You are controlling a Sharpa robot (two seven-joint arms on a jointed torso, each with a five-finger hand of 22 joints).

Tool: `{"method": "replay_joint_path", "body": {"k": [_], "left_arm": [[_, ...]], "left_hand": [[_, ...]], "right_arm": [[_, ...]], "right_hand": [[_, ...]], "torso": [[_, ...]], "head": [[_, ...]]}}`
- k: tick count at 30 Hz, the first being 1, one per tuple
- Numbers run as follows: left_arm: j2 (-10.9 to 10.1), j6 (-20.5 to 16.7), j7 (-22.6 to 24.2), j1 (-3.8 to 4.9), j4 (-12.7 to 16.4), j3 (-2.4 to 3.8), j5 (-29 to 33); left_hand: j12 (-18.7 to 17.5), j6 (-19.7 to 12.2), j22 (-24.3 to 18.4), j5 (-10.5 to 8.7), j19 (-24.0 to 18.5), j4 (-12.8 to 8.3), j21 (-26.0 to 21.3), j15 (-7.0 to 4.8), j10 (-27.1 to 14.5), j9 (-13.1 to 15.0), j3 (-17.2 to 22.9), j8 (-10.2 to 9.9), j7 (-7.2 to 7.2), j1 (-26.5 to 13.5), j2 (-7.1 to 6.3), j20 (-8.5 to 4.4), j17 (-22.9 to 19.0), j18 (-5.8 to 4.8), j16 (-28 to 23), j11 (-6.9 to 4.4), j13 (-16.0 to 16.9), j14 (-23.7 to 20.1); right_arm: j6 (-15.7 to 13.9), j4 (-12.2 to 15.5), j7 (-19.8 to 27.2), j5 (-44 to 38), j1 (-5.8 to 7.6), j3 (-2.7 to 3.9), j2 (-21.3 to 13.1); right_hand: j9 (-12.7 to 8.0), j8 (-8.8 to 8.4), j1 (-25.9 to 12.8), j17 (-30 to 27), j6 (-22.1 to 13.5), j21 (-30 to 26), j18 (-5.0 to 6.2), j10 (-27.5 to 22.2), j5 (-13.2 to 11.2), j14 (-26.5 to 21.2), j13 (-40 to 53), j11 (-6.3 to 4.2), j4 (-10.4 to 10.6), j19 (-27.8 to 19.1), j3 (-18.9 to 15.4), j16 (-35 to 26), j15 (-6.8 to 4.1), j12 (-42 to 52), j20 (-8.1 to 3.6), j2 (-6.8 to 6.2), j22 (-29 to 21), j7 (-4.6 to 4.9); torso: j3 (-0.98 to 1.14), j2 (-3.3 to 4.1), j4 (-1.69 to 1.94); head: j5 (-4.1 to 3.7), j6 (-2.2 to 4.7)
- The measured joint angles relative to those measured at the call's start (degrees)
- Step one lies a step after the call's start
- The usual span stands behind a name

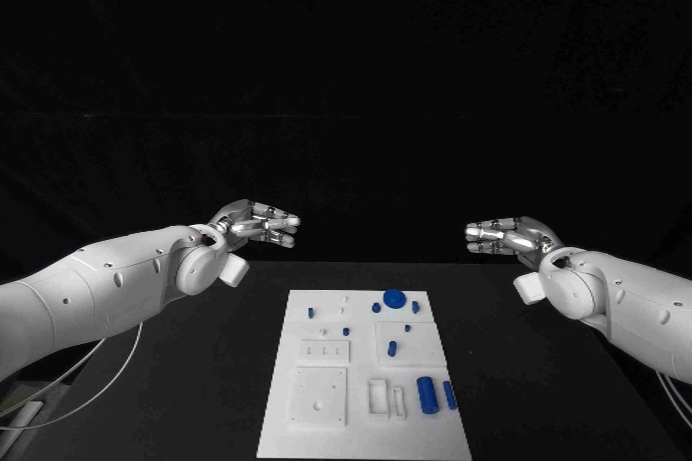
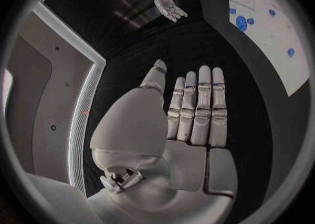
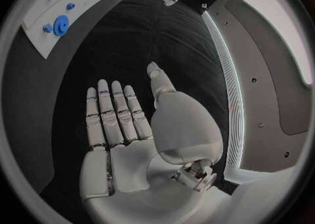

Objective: Assemble the parts on the task board

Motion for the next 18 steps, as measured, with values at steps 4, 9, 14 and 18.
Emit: {"method": "replay_joint_path", "body": {"k": [4, 9, 14, 18], "left_arm": [[-0.4, -0.1, 0.0, 0.00, -0.4, -0.01, 0.0], [-0.8, -0.4, 0.0, 0.00, -1.1, 0.00, 0.0], [-1.0, -0.8, 0.1, 0.00, -1.3, 0.01, 0.2], [-0.9, -1.0, 0.2, 0.00, -1.3, 0.01, 0.5]], "left_hand": [[1.2, 1.9, 0.8, 0.47, 1.3, -2.2, 1.3, -0.74, 2.2, 2.1, -0.7, 0.8, -0.96, 0.1, 0.83, -1.27, 1.5, -0.82, 3.8, -1.19, 0.2, 0.7], [2.5, 1.7, 2.1, 0.89, 1.4, -4.8, 3.2, -1.57, 2.7, 5.1, -1.6, 1.6, -1.08, -0.4, 2.46, -1.97, 4.2, -1.47, 9.7, -1.66, 0.2, -1.6], [0.3, -2.1, 2.5, 0.89, -0.1, -5.3, 3.4, -0.53, -1.2, 4.2, -2.0, -1.3, 0.91, -0.9, 2.99, -1.18, 4.1, -1.68, 10.4, 0.30, 0.0, -4.4], [-3.1, -4.5, 1.4, -0.91, -2.9, -5.3, 1.6, 1.86, -5.5, 2.0, -2.0, -3.5, 2.36, -1.6, 2.89, 0.97, 0.4, -1.20, 4.4, 2.43, 0.0, -7.4]], "right_arm": [[0.0, -0.3, 0.0, 0.0, -0.14, -0.01, -0.3], [0.0, -0.5, 0.0, 0.0, -0.23, -0.01, -0.5], [0.0, -0.6, 0.0, 0.0, -0.25, -0.01, -0.6], [0.0, -0.7, 0.1, 0.0, -0.27, -0.01, -0.6]], "right_hand": [[0.4, 0.00, -0.4, 0.1, 1.0, 0.0, -0.01, 1.1, 1.2, 1.7, 0.0, -0.47, -1.1, 2.8, -0.5, 0.0, -0.50, 0.0, -0.70, 0.40, 0.2, -0.40], [0.5, 0.00, -0.8, 0.1, 1.5, 0.2, -0.01, 1.7, 1.2, 2.9, 0.0, -0.71, -2.4, 5.3, -0.3, 0.0, -1.10, 0.0, -1.23, 1.24, 0.2, -0.31], [0.3, 0.00, -0.9, 0.1, -0.2, -0.3, -0.01, -1.0, 1.2, 1.9, 0.0, 0.25, -2.6, -0.1, -0.4, 0.0, -0.77, 0.0, -0.95, 1.37, 0.0, -0.14], [0.1, 0.00, -0.7, -0.1, -1.1, 0.5, 1.00, -2.9, 1.2, 0.5, 0.0, 0.83, -2.2, 5.2, 0.0, 0.0, -0.51, 0.0, -0.16, 1.16, 0.1, -0.12]], "torso": [[0.01, 0.00, -0.03], [0.01, 0.00, -0.07], [-0.01, 0.03, -0.03], [0.00, 0.02, -0.02]], "head": [[0.05, -0.03], [0.01, -0.07], [-0.09, -0.08], [-0.10, -0.09]]}}
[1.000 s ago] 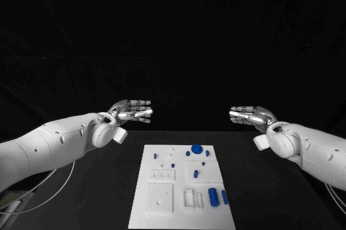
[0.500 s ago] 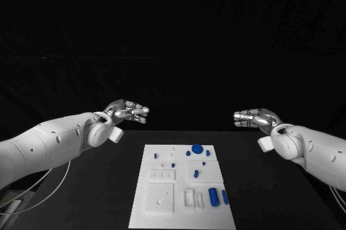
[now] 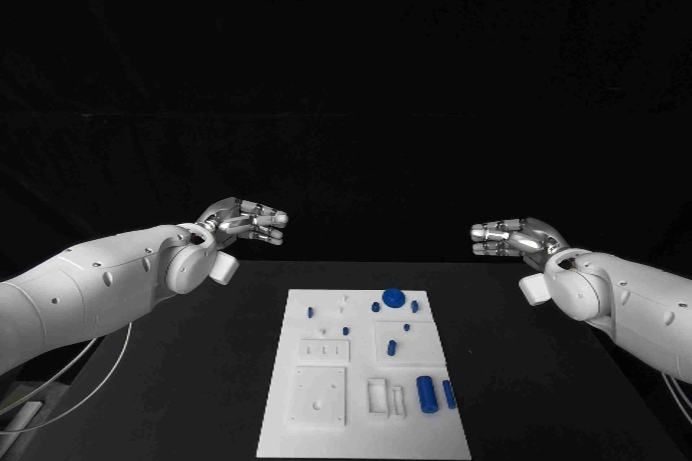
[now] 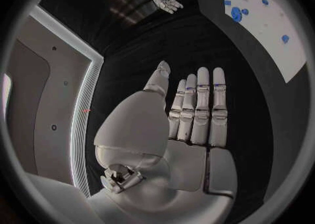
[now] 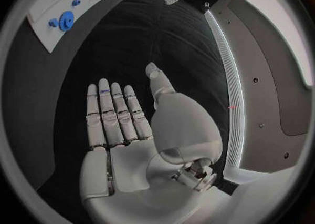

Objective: Assemble the parts on the task board

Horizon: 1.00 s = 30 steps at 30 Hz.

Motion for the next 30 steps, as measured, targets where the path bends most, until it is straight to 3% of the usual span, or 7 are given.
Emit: {"method": "replay_joint_path", "body": {"k": [2, 6, 15, 18, 21, 25, 30], "left_arm": [[0.1, 0.0, 0.1, 0.00, 0.1, 0.00, 0.2], [0.3, -0.1, 0.1, 0.00, 0.2, 0.00, 0.5], [0.7, -0.1, 0.2, 0.00, 0.6, 0.00, 0.9], [0.8, -0.2, 0.2, 0.00, 0.6, 0.00, 1.0], [0.9, -0.3, 0.3, 0.00, 0.6, 0.00, 1.1], [1.0, -0.5, 0.4, 0.00, 0.6, 0.00, 1.2], [1.0, -0.8, 0.4, 0.00, 0.2, 0.00, 1.2]], "left_hand": [[-0.6, -2.0, -1.1, -0.32, -1.4, 0.4, -1.5, 1.82, -3.6, -2.1, 0.9, -0.2, 0.32, -0.5, -1.17, 2.17, -1.7, 2.28, -6.9, 1.35, 0.0, -1.8], [-0.8, -4.4, -2.7, -0.32, -3.1, 2.5, -3.7, 3.69, -7.7, -4.9, 3.9, -0.2, 0.44, -0.3, -3.68, 4.61, -2.0, 3.89, -14.8, 2.56, 0.0, -3.2], [-1.2, -12.8, -3.0, -0.32, -6.4, 10.6, -7.6, 5.72, -19.8, -5.6, 6.7, -0.1, 0.11, 3.5, -8.64, 7.26, -2.5, 4.92, -15.9, 3.42, -0.5, -13.5], [-1.2, -12.8, -3.0, -0.32, -6.4, 10.9, -7.7, 5.47, -19.2, -5.6, 6.7, -0.1, 0.11, 3.6, -8.67, 7.26, -2.5, 4.92, -15.9, 3.64, -0.5, -11.0], [-1.2, -11.3, -2.9, -0.32, -5.3, 9.7, -7.1, 4.83, -13.9, -5.6, 6.5, 0.3, 0.43, 3.0, -8.11, 6.20, -2.3, 4.92, -15.7, 3.57, -0.4, -6.5], [-1.2, -7.0, -2.6, -0.32, -2.6, 4.9, -5.3, 3.12, -7.4, -5.4, 5.0, 0.7, 0.43, 1.2, -4.92, 4.27, -2.1, 4.26, -14.4, 2.40, -0.3, -0.9], [-0.2, -0.9, -2.1, 0.47, 0.6, 2.3, -3.2, 0.92, -1.5, -4.9, 3.9, 1.6, 0.01, 1.2, -2.44, 2.13, -1.9, 3.95, -11.3, 0.54, -0.2, 3.9]], "right_arm": [[0.0, 0.0, 0.1, 0.0, 0.00, 0.00, 0.1], [0.1, 0.0, 0.1, 0.0, 0.00, 0.00, 0.2], [0.2, 0.0, 0.3, 0.0, -0.02, 0.01, 0.3], [0.2, 0.1, 0.3, 0.0, -0.03, 0.01, 0.4], [0.2, 0.1, 0.3, 0.1, -0.03, 0.01, 0.5], [0.2, 0.1, 0.3, 0.1, -0.03, 0.01, 0.5], [0.2, 0.0, 0.3, 0.1, -0.03, 0.01, 0.5]], "right_hand": [[0.0, 0.00, 0.1, 0.0, 0.0, 0.0, -0.01, 0.0, 0.0, 0.0, 0.0, -0.01, 0.1, 0.8, 0.1, 0.0, 0.00, 0.0, 0.26, -0.11, 0.1, 0.00], [-0.1, 0.00, 0.1, 0.0, -1.4, 0.0, -0.02, -0.2, 0.0, -0.2, 0.0, 0.20, 0.5, 0.8, 0.0, 0.0, 0.24, 0.0, 0.26, -0.11, 0.1, -0.02], [-0.2, 0.00, 0.1, 0.0, -2.6, 0.0, -0.04, -0.9, -0.4, -1.1, 0.0, 0.30, 1.4, -0.1, -0.2, 0.0, 0.52, 0.0, 0.79, -0.11, 0.1, -0.11], [-0.2, 0.00, 0.1, 0.0, -2.9, 0.0, -0.06, -1.1, -0.4, -1.1, 0.0, 0.51, 1.7, -0.7, -0.1, 0.0, 0.52, 0.0, 0.78, -0.11, 0.1, 0.00], [-0.2, 0.00, 0.2, 0.0, -2.9, 0.0, -0.06, -1.1, -0.4, -1.1, 0.0, 0.51, 1.7, -0.7, -0.1, 0.0, 0.52, 0.0, 0.78, -0.25, 0.1, 0.01], [-0.2, 0.00, 0.4, 0.0, -2.9, 0.0, -0.06, -1.1, -0.4, -1.1, 0.0, 0.51, 1.8, -0.7, 0.0, 0.0, 0.52, 0.0, 0.78, -0.42, 0.1, 0.00], [-0.2, 0.00, 0.9, 0.0, -1.0, 0.0, -0.06, -0.8, -0.4, -0.9, 0.0, 0.17, 1.0, 0.4, 1.2, 0.0, 0.73, 0.0, 0.27, 0.04, 0.1, 0.24]], "torso": [[-0.02, 0.00, -0.01], [-0.03, -0.01, -0.01], [-0.02, -0.02, -0.05], [-0.01, -0.02, -0.05], [-0.01, -0.02, -0.05], [-0.01, -0.02, -0.05], [-0.01, -0.02, -0.04]], "head": [[0.02, -0.01], [0.07, -0.06], [0.11, -0.09], [0.12, -0.09], [0.12, -0.10], [0.14, -0.11], [0.15, -0.15]]}}
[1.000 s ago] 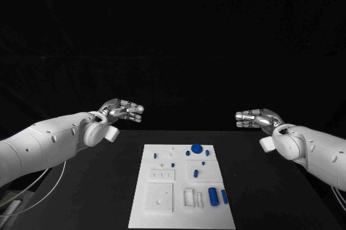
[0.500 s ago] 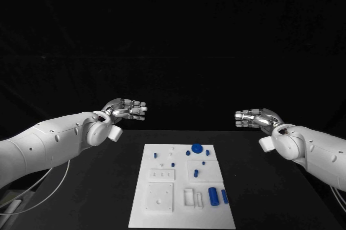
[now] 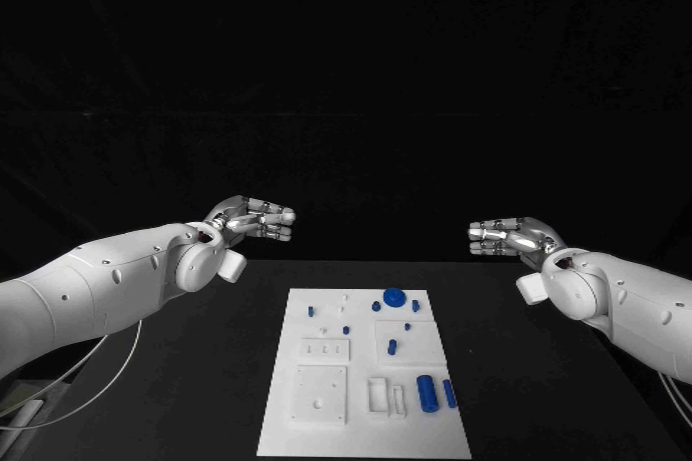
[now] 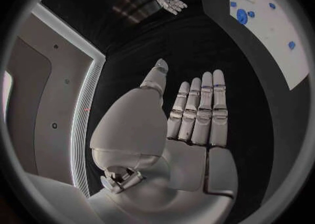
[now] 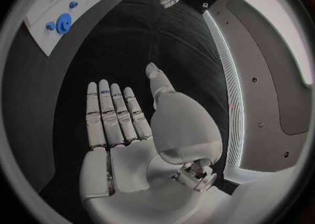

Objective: Assemble the parts on the task board

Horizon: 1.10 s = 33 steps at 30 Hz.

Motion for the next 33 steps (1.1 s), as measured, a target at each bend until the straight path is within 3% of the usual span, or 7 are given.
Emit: {"method": "replay_joint_path", "body": {"k": [2, 11, 21, 23, 25, 30, 33], "left_arm": [[0.0, -0.2, 0.0, 0.00, -0.2, 0.00, 0.0], [-0.1, -0.4, 0.0, 0.00, -2.0, 0.00, 0.0], [-0.3, -0.4, 0.0, 0.00, -2.6, 0.00, -0.1], [-0.3, -0.4, 0.0, 0.00, -2.6, 0.00, -0.1], [-0.3, -0.4, 0.0, 0.00, -2.6, 0.00, -0.1], [-0.2, -0.3, 0.0, 0.00, -2.3, 0.00, 0.0], [-0.2, -0.3, 0.0, 0.00, -2.0, 0.00, 0.0]], "left_hand": [[0.1, 1.4, 0.3, 0.20, 0.9, -0.5, 0.7, -0.75, 2.1, 0.1, -0.5, 0.1, -0.42, -0.1, 0.52, -0.78, 0.1, -1.27, 1.2, -0.73, 0.0, 0.9], [-0.1, 3.1, 1.9, 0.44, 1.8, -2.5, 3.6, -2.13, 5.4, 0.1, -2.2, -1.5, -0.90, -0.3, 2.07, -2.80, 0.1, -2.21, 6.3, -1.96, 0.0, 1.9], [-0.4, -0.2, 1.0, 0.44, -1.7, -2.8, 2.1, 0.87, -1.7, 0.0, -2.5, -1.9, 0.33, -0.7, 2.07, 0.15, -0.2, -2.21, 1.1, 0.70, 0.0, -2.8], [-0.4, -1.3, 0.0, 0.44, -2.5, -2.1, 1.2, 1.57, -3.6, 0.1, -1.2, -1.9, 0.44, -0.7, 0.93, 1.18, -0.1, -0.81, -2.8, 1.22, 0.0, -3.3], [-0.4, -2.4, -0.4, 0.44, -3.2, -1.7, 0.6, 2.15, -4.8, -0.1, -0.7, -1.9, 0.69, -0.7, 0.27, 1.87, -0.1, -0.82, -3.8, 1.65, 0.0, -4.4], [-0.6, -8.4, -0.9, -0.44, -7.2, 2.0, -2.2, 3.73, -9.9, -0.6, 1.7, -2.1, 0.63, -0.5, -3.53, 3.95, -0.2, -0.82, -4.2, 2.77, 0.0, -11.1], [-0.8, -14.5, -1.0, -0.67, -10.1, 11.1, -4.5, 4.82, -18.7, -0.9, 1.5, -2.4, 0.16, 3.4, -8.41, 5.24, -0.8, -0.81, -4.6, 3.10, -0.2, -21.9]], "right_arm": [[0.0, -0.1, 0.0, 0.0, 0.00, 0.00, 0.0], [0.0, -0.6, 0.0, 0.0, -0.01, 0.00, 0.0], [0.0, -1.5, -0.1, 0.0, -0.01, 0.00, -0.1], [0.0, -1.6, -0.1, 0.0, -0.01, 0.00, -0.1], [0.0, -1.7, -0.1, 0.0, -0.01, 0.00, -0.1], [-0.1, -1.6, -0.1, 0.1, -0.01, 0.00, -0.1], [-0.1, -1.5, 0.0, 0.2, -0.01, 0.00, -0.1]], "right_hand": [[0.0, 0.00, 0.0, 0.0, 0.5, 0.0, 0.00, 0.1, 0.0, 0.5, 0.0, -0.12, -0.8, 0.4, 0.9, 0.0, -0.17, 0.0, -0.08, 0.03, 0.0, -0.01], [0.0, 0.00, -0.6, 0.0, 1.4, 0.0, -0.01, 1.4, 0.0, 2.9, 0.0, -0.59, -3.3, 2.3, 4.1, 0.0, -1.01, 0.0, -0.82, 0.68, 0.0, -0.04], [0.0, 0.00, -1.1, 0.0, 1.4, 0.0, -0.01, 1.4, 0.0, 2.9, 0.0, -0.59, -3.3, 2.3, 4.1, 0.0, -1.01, 0.0, -0.82, 0.63, 0.0, -0.04], [0.0, 0.00, -1.1, 0.0, 1.4, 0.0, -0.01, 1.4, 0.0, 2.9, 0.0, -0.59, -3.3, 2.3, 4.1, 0.0, -1.01, 0.0, -0.82, 0.60, 0.0, -0.04], [0.0, 0.00, -1.2, 0.0, 1.4, 0.0, -0.02, 1.4, -0.5, 2.6, 0.0, -0.59, -2.7, 2.3, 3.5, 0.0, -0.71, 0.0, -0.82, 0.50, 0.0, -0.04], [-0.1, -0.01, -2.3, 0.0, -2.3, 0.0, -0.03, -0.6, -13.5, 0.7, 0.0, 0.34, 1.8, 0.8, -0.7, 0.0, -0.01, 0.0, -0.07, -0.28, 0.0, 0.31], [-0.2, 0.00, -1.1, 0.0, -4.2, 0.0, -0.03, -1.1, -14.4, -0.5, 0.0, 0.63, 5.1, -0.3, -1.4, 0.0, 0.46, 0.0, 0.54, -1.48, 0.0, 0.34]], "torso": [[0.00, 0.01, 0.00], [0.01, 0.01, 0.01], [-0.01, -0.01, 0.03], [-0.01, -0.01, 0.04], [-0.02, -0.01, 0.03], [-0.03, -0.01, 0.02], [-0.03, -0.02, 0.02]], "head": [[-0.03, -0.04], [-0.12, -0.01], [-0.19, -0.01], [-0.16, -0.02], [-0.14, -0.02], [-0.08, -0.02], [-0.07, 0.00]]}}
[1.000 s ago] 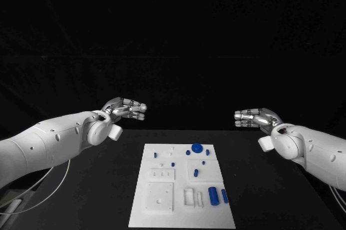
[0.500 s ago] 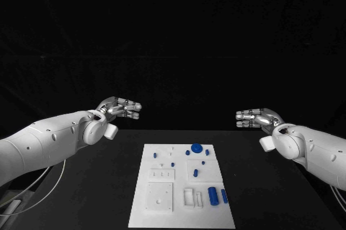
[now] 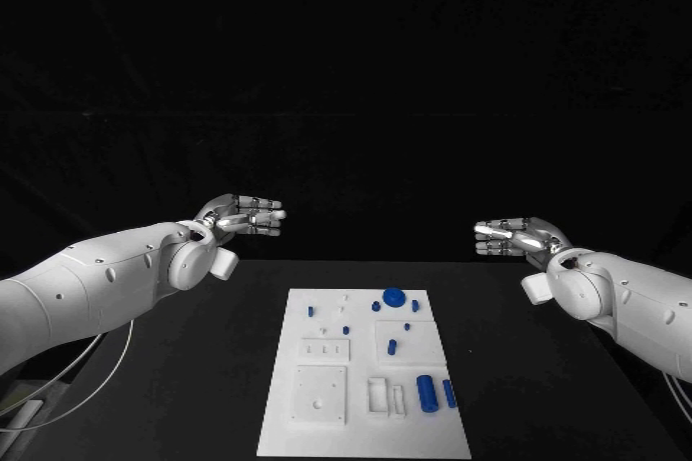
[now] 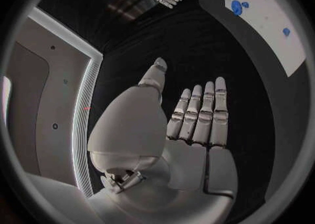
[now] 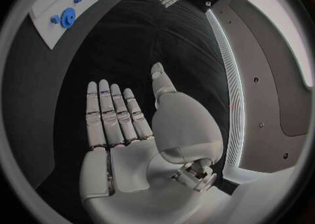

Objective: Assemble the parts on the task board

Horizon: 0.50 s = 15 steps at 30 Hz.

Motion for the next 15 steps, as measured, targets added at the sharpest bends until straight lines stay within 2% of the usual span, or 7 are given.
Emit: {"method": "replay_joint_path", "body": {"k": [2, 4, 6, 8, 10, 13, 15], "left_arm": [[0.0, 0.0, 0.0, 0.00, 0.2, 0.00, 0.0], [0.1, 0.0, -0.1, 0.00, 0.4, 0.00, 0.0], [0.1, 0.1, -0.2, 0.00, 0.5, 0.00, 0.0], [0.1, 0.1, -0.3, 0.00, 0.7, 0.00, 0.0], [0.2, 0.2, -0.5, 0.00, 0.8, 0.00, 0.0], [0.3, 0.4, -0.8, 0.00, 1.1, 0.00, 0.0], [0.4, 0.5, -0.9, 0.00, 1.2, 0.00, 0.0]], "left_hand": [[-0.3, -3.7, -0.1, -0.22, -1.6, 5.1, -1.4, 0.54, -5.6, -0.2, -1.6, -0.4, -0.60, 2.4, -2.40, 0.52, -0.3, 0.00, -0.3, -0.11, -0.3, -5.9], [-0.6, -8.5, -0.1, -0.79, -2.8, 7.4, -2.4, 0.88, -10.5, -0.5, -3.2, -0.8, -0.86, 3.5, -4.05, 0.92, -0.5, 0.00, -0.5, -0.10, -0.5, -10.1], [-0.9, -11.4, -0.1, -1.60, -3.4, 7.8, -3.1, 1.03, -14.3, -0.6, -4.4, -0.8, -0.73, 3.5, -5.47, 1.31, -0.6, 0.00, -0.7, 0.18, -0.7, -12.7], [-0.9, -13.5, -0.1, -1.99, -4.1, 7.9, -3.7, 1.24, -17.2, -0.7, -5.2, -0.8, -1.15, 3.2, -5.98, 1.60, -0.7, 0.00, -0.7, -0.23, -0.8, -15.1], [-1.2, -15.1, -0.2, -2.42, -4.9, 7.9, -4.1, 1.50, -19.6, -0.8, -5.9, -1.1, -1.60, 2.9, -6.28, 1.63, -0.8, 0.00, -0.7, -0.68, -0.9, -16.7], [-1.2, -16.2, -0.2, -2.43, -5.7, 8.0, -4.1, 1.60, -20.8, -0.8, -6.2, -1.1, -1.68, 2.9, -6.34, 1.69, -0.8, -0.01, -0.7, -0.75, -0.9, -17.3], [-1.0, -15.1, -0.1, -2.44, -5.6, 7.9, -4.1, 2.05, -18.7, -0.7, -6.3, -1.0, -1.22, 2.9, -6.34, 1.62, -0.7, -0.01, -0.6, -0.49, -0.9, -14.2]], "right_arm": [[0.0, 0.1, 0.0, 0.1, 0.00, 0.00, 0.0], [0.0, 0.2, 0.0, 0.2, -0.03, 0.00, 0.0], [0.0, 0.2, 0.1, 0.3, -0.06, 0.00, 0.1], [0.0, 0.4, 0.1, 0.5, -0.11, 0.00, 0.1], [-0.1, 0.6, 0.1, 0.6, -0.16, 0.00, 0.1], [-0.1, 0.8, 0.1, 0.8, -0.26, 0.00, 0.3], [-0.1, 1.0, 0.1, 0.9, -0.30, 0.00, 0.3]], "right_hand": [[0.0, 0.00, -0.1, 0.0, -0.7, 0.0, 0.00, -0.6, 0.0, -0.9, 0.0, 0.07, 0.8, -1.0, 0.0, 0.0, 0.11, 0.0, 0.07, -0.52, 0.0, -0.13], [-0.1, 0.00, -0.2, -0.1, -0.8, 0.0, 0.00, -0.6, 0.0, -2.1, 0.0, 0.02, 1.6, -1.7, 0.0, 0.0, 0.31, 0.0, 0.35, -0.84, 0.0, -0.16], [-0.1, 0.00, -0.2, -0.2, -0.8, -0.1, 0.00, -0.8, 0.0, -3.6, 0.0, 0.25, 2.0, -2.5, -0.1, 0.0, 0.45, 0.0, 0.42, -1.21, 0.0, -0.18], [-0.1, 0.00, -0.6, -0.2, -1.6, -0.4, -0.01, -2.1, -0.5, -6.0, 0.0, 0.42, 2.8, -4.2, -0.2, 0.0, 0.71, 0.0, 0.59, -1.68, -0.1, -0.21], [-0.2, 0.00, -0.8, -0.4, -3.4, -0.8, 0.00, -5.3, -0.9, -9.6, -0.1, 0.86, 3.7, -7.0, -0.3, 0.0, 1.20, 0.0, 0.90, -2.87, -0.3, -0.48], [-0.8, -0.63, -0.5, -0.6, -10.1, -1.0, 0.00, -8.6, -0.9, -13.7, -0.2, 1.14, 6.0, -10.1, -0.1, 0.0, 1.68, 0.0, 1.25, -4.69, -0.5, -0.76], [-0.8, -0.63, 0.6, -0.6, -13.0, -1.0, 0.00, -10.9, -0.9, -16.7, -0.3, 1.39, 8.8, -12.2, 0.2, -0.2, 2.09, 0.0, 1.55, -6.16, -0.6, -1.31]], "torso": [[0.00, 0.00, 0.00], [0.01, 0.01, 0.00], [0.02, 0.01, -0.02], [0.02, 0.02, -0.03], [0.02, 0.02, -0.03], [0.03, 0.02, -0.03], [0.02, 0.02, -0.02]], "head": [[0.03, 0.01], [0.05, 0.01], [0.08, 0.01], [0.09, 0.01], [0.10, -0.03], [0.12, -0.08], [0.12, -0.09]]}}
